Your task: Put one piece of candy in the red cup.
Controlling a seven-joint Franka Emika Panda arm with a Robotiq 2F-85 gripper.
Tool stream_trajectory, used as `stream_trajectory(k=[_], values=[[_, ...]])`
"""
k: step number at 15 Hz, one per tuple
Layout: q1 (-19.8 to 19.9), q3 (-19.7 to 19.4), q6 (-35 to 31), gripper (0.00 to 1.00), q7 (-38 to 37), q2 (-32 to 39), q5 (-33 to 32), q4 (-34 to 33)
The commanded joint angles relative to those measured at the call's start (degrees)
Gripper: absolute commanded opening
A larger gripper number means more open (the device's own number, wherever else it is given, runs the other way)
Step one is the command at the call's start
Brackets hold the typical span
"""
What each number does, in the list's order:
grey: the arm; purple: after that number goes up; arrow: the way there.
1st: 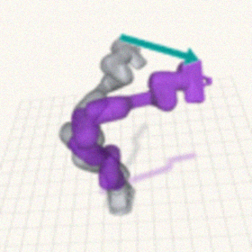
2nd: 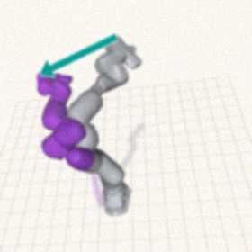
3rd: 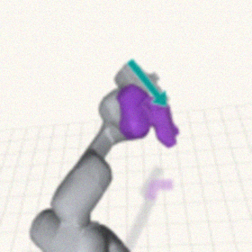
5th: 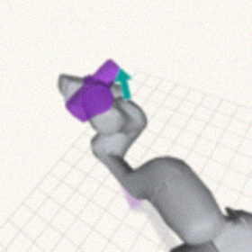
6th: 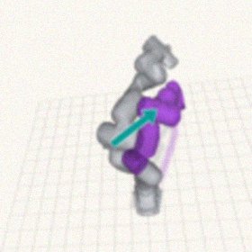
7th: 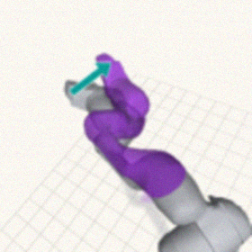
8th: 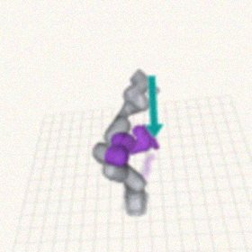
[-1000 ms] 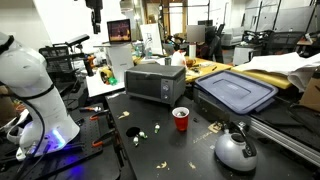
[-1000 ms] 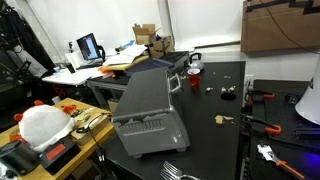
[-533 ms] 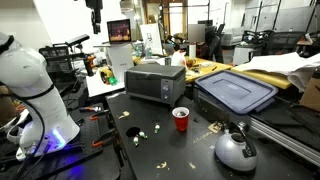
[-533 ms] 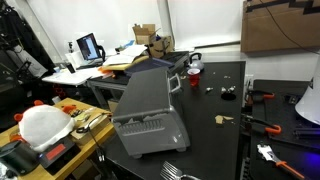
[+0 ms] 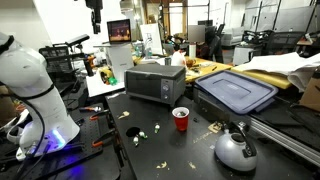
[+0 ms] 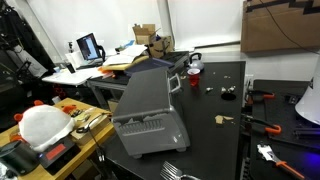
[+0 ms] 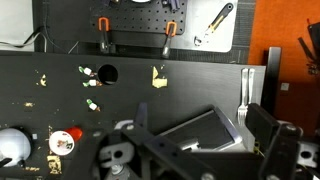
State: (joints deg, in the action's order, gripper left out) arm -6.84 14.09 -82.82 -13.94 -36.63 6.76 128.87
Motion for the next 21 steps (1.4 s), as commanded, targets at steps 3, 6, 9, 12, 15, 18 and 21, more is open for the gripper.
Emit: stream_trajectory(k=[3,6,9,12,15,18,21], values=[[-0.18,-0.14,0.13,1.0,-0.09,0.1,-0.09,-0.15],[-0.22,-0.14,0.12,1.0,0.08,0.14,-0.16,-0.14],[-0.05,-0.24,-0.45,1.0,0.02,0.38,-0.19,0.1],[0.6,-0.3,-2.79,1.0,-0.71,0.48,-0.57,1.08],[1.37,-1.09,-5.99,1.0,-1.0,0.8,-0.42,2.39],[2.37,-2.2,-9.33,1.0,-1.13,1.68,-0.15,3.85],[3.46,-3.26,-12.81,1.0,-1.6,2.62,-0.36,5.48]])
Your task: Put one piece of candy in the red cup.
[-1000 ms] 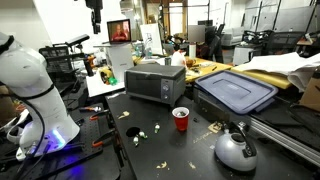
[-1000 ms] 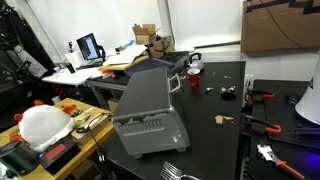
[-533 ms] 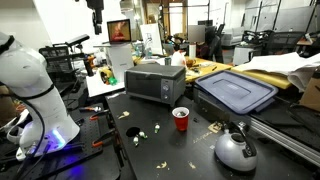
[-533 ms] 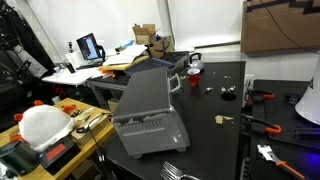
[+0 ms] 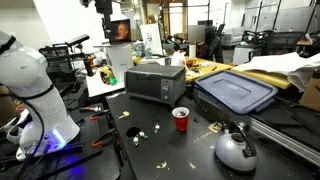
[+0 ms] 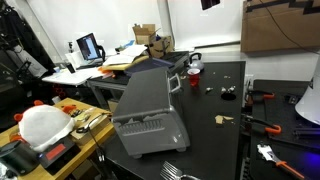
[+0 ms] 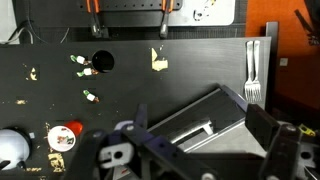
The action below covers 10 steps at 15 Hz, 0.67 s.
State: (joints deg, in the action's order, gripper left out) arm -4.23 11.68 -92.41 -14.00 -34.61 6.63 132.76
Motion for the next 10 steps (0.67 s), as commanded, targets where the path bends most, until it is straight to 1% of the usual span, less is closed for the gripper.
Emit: stream_trajectory(k=[1,6,10], values=[[1.18,-1.27,-4.39,1.0,-1.47,1.07,-0.28,2.17],[3.45,-2.79,-12.87,1.0,-2.19,4.11,-1.56,5.53],[5.34,-3.66,-19.45,1.0,-4.5,7.22,-2.49,7.8]])
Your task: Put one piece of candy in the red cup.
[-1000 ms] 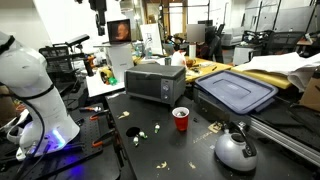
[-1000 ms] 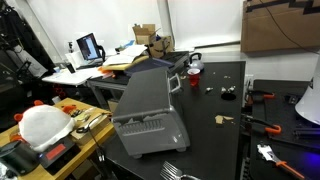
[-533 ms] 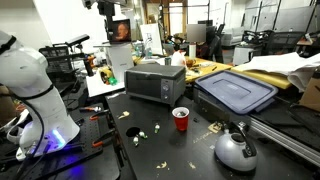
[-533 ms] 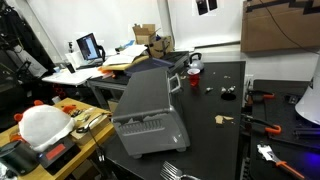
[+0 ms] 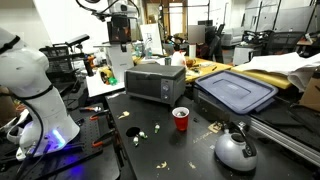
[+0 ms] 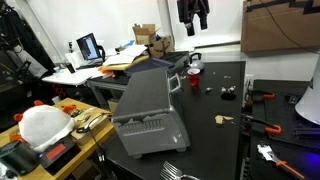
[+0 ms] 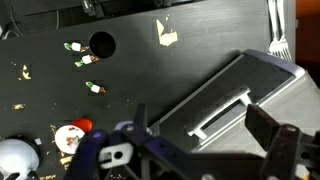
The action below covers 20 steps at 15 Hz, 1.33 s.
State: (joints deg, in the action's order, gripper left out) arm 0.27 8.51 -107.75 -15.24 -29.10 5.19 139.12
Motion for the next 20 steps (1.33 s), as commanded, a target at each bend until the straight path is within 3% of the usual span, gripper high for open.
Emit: stream_trajectory(k=[1,10,20], values=[[1.16,-0.71,-5.21,1.0,-3.87,2.58,-1.17,1.75],[4.47,-2.18,-14.5,1.0,-10.91,7.53,-4.21,4.98],[7.62,-7.8,-20.64,1.0,-11.72,12.59,-3.05,8.58]])
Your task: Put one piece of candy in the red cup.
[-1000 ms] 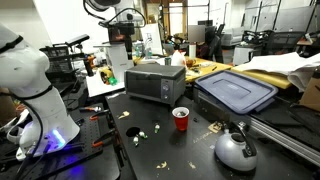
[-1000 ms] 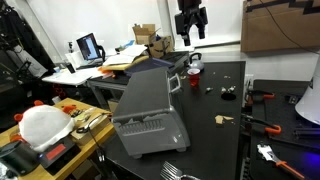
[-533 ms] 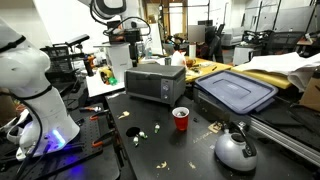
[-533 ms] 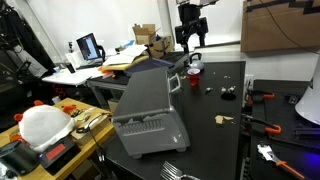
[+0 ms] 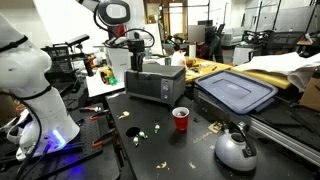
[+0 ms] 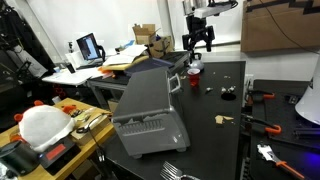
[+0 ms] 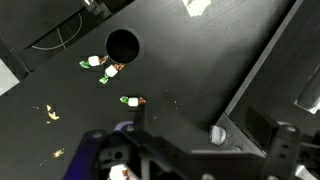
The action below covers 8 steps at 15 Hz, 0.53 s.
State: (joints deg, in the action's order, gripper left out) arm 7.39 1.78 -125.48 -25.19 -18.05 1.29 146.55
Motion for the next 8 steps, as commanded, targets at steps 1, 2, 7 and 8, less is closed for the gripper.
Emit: stream_trajectory(k=[1,2,7,8], values=[[0.73,-1.49,-3.84,1.0,-1.75,2.37,0.91,1.28],[0.83,-2.08,-5.22,1.0,-1.27,3.63,1.23,1.4],[1.2,-4.61,-12.83,1.0,-0.53,10.87,2.15,1.7],[1.23,-5.14,-13.9,1.0,-0.26,12.18,2.53,1.69]])
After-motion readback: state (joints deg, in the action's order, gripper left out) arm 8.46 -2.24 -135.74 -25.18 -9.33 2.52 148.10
